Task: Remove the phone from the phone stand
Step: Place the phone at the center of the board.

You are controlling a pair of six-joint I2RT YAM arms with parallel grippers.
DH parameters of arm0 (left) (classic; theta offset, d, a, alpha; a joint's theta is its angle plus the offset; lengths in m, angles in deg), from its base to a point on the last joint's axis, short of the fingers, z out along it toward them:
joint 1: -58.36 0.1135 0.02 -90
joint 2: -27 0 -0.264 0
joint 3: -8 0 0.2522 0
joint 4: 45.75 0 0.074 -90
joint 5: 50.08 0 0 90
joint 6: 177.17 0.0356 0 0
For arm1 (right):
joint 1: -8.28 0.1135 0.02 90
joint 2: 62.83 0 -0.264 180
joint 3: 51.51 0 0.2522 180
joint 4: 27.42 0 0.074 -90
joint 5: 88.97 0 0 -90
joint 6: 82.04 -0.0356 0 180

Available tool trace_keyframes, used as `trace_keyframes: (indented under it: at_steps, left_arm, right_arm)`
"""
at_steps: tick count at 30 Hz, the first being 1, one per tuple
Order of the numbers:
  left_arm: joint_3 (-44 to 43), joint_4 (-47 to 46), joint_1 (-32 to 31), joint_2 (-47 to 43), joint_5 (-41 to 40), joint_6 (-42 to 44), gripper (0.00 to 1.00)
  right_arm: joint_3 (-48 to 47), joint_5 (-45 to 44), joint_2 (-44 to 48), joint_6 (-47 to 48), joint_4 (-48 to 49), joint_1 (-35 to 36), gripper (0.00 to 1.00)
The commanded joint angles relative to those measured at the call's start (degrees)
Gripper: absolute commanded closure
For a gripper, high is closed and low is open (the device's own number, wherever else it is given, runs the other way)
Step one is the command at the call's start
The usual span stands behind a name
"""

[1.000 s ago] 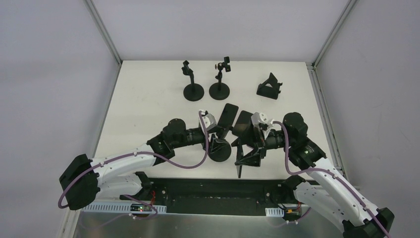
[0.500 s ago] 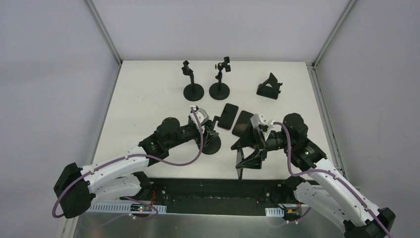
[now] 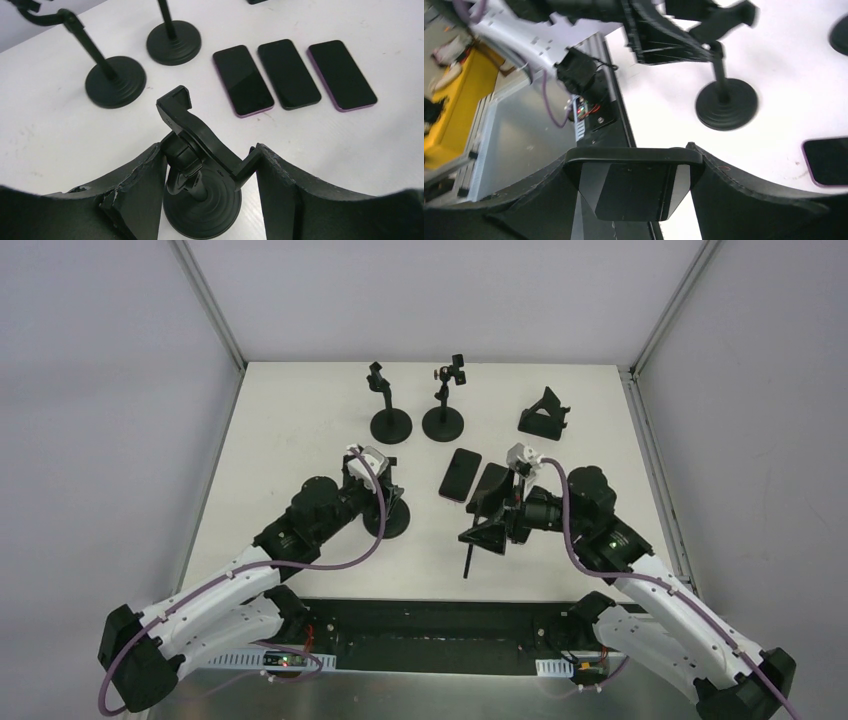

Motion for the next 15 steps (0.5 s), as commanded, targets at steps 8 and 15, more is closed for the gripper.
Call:
trace_keyframes:
  at_steps: [8, 15]
  left_arm:
    - [-0.45, 13.75, 3.32, -9.07, -8.91, 3.35, 1.00]
    - [-1.81, 22.02, 3.78, -13.48, -11.14, 4.23, 1.00]
  right_arm:
    - [-12.09, -26.10, -14.00, -15.93, -3.41, 4.90, 1.00]
    - [-29.21, -41.53, -31.11, -25.17, -15.93, 7.84, 1.00]
